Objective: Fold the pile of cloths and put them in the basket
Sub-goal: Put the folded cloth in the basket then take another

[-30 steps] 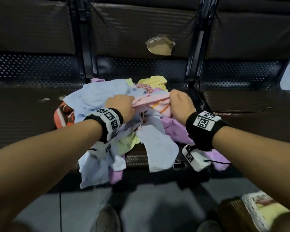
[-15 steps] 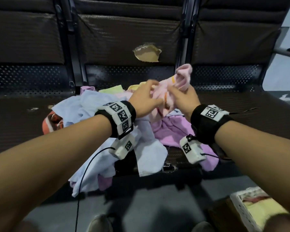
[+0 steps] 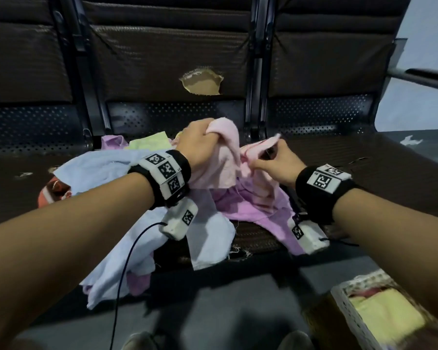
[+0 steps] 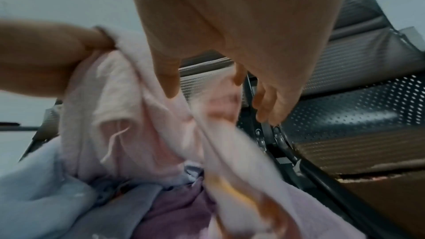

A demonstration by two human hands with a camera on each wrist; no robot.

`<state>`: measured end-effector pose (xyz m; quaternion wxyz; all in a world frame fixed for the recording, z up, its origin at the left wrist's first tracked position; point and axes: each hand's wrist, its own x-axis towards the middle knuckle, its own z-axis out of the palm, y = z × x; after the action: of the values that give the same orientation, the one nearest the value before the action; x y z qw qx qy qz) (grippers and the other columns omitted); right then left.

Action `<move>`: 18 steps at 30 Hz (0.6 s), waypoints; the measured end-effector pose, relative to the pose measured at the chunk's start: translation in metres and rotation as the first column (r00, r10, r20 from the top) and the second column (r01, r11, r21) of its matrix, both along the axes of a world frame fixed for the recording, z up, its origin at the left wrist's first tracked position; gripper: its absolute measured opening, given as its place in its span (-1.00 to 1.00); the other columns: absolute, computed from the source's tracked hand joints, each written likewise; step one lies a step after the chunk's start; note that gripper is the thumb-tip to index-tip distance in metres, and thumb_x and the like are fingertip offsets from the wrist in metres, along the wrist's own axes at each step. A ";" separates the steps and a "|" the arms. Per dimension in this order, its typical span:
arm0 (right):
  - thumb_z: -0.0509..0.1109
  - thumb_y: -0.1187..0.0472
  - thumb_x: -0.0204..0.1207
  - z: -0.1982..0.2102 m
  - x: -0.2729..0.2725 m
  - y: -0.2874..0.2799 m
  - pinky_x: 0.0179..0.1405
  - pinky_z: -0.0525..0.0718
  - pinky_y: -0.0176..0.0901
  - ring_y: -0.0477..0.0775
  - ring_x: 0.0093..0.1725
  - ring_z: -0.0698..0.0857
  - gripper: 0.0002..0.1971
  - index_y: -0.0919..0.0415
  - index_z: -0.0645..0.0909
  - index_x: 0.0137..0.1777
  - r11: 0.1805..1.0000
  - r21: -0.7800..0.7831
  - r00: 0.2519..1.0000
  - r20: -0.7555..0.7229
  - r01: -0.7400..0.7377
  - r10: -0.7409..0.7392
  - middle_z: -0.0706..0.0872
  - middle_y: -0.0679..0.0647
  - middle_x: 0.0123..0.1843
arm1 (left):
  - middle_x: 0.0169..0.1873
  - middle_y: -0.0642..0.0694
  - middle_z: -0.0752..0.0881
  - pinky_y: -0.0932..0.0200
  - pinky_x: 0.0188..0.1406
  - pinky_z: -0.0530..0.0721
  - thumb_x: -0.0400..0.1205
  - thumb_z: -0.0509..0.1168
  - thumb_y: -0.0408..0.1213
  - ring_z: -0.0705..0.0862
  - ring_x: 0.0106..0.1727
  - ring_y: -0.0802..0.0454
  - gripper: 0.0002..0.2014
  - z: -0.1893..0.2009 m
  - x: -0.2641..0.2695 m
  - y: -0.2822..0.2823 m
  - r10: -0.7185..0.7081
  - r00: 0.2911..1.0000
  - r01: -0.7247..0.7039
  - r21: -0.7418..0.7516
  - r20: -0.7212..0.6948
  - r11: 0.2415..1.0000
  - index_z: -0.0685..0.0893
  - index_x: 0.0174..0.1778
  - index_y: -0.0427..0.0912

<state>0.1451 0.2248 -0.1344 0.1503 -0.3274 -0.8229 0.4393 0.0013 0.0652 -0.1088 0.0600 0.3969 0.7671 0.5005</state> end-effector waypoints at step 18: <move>0.14 0.24 0.62 0.028 0.005 0.004 0.16 0.60 -0.03 0.13 0.16 0.68 -0.76 0.12 0.63 0.10 0.952 0.216 0.926 -0.354 0.215 -0.129 0.74 0.08 0.11 | -0.02 -0.20 0.70 0.07 -0.11 0.48 0.63 0.22 -0.08 0.61 -0.06 -0.21 -0.83 -0.042 -0.043 -0.029 -0.152 0.900 -0.234 -0.746 -0.409 0.623 0.63 -0.08 -0.09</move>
<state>0.1504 0.2285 -0.1068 0.3665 -0.2975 -0.8020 0.3659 -0.0413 0.0359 -0.1512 0.0419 0.4140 0.9091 0.0175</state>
